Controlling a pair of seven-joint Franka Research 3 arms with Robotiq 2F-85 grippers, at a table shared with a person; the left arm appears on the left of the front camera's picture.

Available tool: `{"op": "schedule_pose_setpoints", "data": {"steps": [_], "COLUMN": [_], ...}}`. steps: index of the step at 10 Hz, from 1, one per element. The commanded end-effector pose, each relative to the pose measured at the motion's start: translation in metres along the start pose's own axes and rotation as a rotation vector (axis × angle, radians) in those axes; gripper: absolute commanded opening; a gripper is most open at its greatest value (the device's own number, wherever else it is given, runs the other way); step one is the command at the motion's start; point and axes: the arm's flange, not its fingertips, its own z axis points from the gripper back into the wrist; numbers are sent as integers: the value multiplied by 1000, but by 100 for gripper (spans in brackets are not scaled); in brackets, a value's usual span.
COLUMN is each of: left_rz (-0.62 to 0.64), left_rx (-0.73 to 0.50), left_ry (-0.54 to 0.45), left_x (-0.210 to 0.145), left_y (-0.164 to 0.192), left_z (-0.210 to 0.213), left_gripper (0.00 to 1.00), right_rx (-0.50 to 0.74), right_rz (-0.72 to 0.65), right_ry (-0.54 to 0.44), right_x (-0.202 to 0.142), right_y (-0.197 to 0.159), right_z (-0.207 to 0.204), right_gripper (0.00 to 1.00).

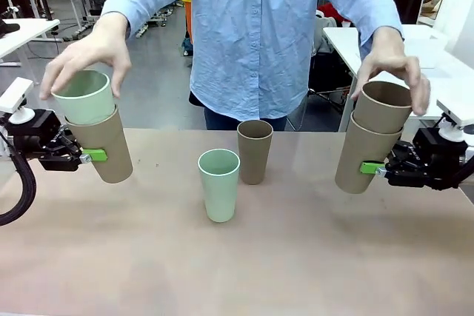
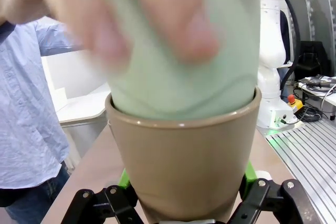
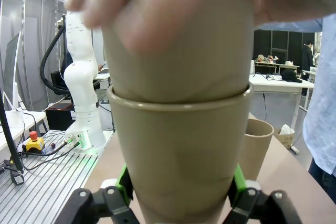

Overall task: Stack the cups and store them in the basket.
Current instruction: Place the stack of Reusable plastic cups into the Pantry Basket.

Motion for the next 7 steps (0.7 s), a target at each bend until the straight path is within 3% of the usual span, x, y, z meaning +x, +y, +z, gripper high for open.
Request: {"op": "schedule_pose_setpoints", "data": {"steps": [1, 7], "left_rz": [-11, -11], "left_rx": [-3, -3], "left_ry": [-4, -4], "left_x": [3, 3], "left_y": [-1, -1], "left_z": [-1, -1], "left_gripper": [86, 86], "right_rx": [0, 0], "right_rz": [7, 7], "right_ry": [-2, -2], "right_x": [3, 3], "right_y": [0, 0], "right_z": [0, 0], "right_gripper": [85, 85]}}
